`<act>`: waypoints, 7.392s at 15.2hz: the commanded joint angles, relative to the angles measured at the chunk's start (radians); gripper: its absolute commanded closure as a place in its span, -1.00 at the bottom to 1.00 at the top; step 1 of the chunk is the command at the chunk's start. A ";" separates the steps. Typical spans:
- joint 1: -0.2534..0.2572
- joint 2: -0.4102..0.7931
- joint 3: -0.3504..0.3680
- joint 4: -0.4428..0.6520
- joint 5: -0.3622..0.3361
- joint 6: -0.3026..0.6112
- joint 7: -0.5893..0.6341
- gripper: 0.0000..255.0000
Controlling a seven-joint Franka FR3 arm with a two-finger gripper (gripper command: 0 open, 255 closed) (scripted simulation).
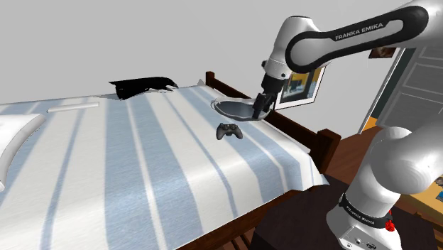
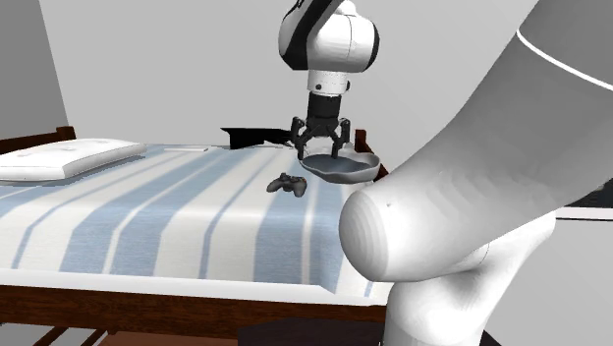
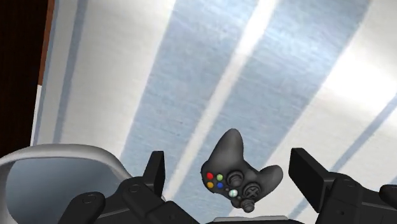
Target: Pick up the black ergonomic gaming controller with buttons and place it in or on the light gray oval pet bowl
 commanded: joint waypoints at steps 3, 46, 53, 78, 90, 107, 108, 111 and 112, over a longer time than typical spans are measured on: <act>0.022 0.145 0.005 -0.006 0.035 0.197 -0.008 -1.00; 0.035 0.220 0.010 0.099 0.048 0.195 0.000 1.00; 0.031 0.187 0.010 0.167 0.040 0.094 0.010 1.00; -0.066 0.423 -0.225 0.558 0.075 -0.096 -0.320 1.00; -0.059 0.518 -0.232 0.556 0.144 -0.011 -0.345 -1.00; -0.053 0.677 -0.224 0.631 0.246 0.058 -0.370 -1.00; -0.053 0.677 -0.224 0.631 0.246 0.058 -0.370 -1.00; -0.053 0.677 -0.224 0.631 0.246 0.058 -0.370 1.00; -0.053 0.677 -0.224 0.631 0.246 0.058 -0.370 1.00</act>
